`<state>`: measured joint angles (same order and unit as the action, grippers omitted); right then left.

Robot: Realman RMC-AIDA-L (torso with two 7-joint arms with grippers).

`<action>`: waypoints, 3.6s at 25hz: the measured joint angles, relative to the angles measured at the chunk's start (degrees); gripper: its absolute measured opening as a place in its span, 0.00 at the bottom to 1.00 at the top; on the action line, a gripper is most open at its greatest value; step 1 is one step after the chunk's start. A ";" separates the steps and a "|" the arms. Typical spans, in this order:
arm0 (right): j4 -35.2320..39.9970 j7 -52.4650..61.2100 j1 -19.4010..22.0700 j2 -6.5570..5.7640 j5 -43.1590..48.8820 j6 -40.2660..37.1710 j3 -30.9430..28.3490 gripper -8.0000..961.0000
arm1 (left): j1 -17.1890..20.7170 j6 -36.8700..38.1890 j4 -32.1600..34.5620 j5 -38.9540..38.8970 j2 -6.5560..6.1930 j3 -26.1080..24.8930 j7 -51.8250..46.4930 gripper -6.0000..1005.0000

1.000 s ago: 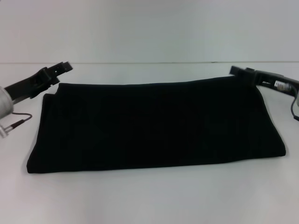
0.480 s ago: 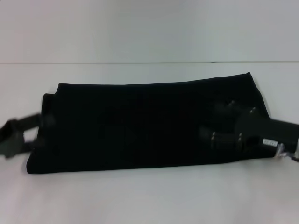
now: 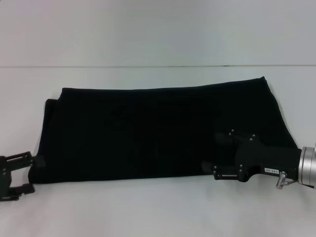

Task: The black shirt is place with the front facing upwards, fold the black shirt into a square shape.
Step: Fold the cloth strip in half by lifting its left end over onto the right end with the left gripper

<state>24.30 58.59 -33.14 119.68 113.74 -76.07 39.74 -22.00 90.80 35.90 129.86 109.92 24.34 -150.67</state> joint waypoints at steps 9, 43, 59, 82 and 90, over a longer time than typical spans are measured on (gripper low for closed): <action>-0.05 0.05 0.01 0.10 -0.33 0.40 0.09 0.98 | -0.62 -4.93 -1.29 1.66 -0.03 -0.44 -1.07 0.89; -0.65 0.29 0.02 0.08 -0.09 -0.77 2.61 0.98 | -5.83 -12.64 -5.48 2.33 0.07 2.25 2.52 0.57; -0.09 0.18 0.53 -0.22 -0.04 -2.40 4.39 0.98 | -6.52 -13.11 -5.68 1.87 0.40 2.03 4.22 0.10; 1.32 0.56 6.28 -1.59 -0.44 -5.55 1.75 0.98 | -10.25 -13.03 -2.85 1.16 -8.06 -2.95 5.07 0.02; 1.48 0.56 8.88 -1.67 -0.47 -7.33 -1.61 0.98 | -20.51 -1.46 -2.63 -9.33 -4.42 -2.27 6.27 0.02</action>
<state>25.78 59.15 -24.27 118.01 113.28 -83.40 38.13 -42.51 89.34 33.27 120.53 105.50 22.07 -144.40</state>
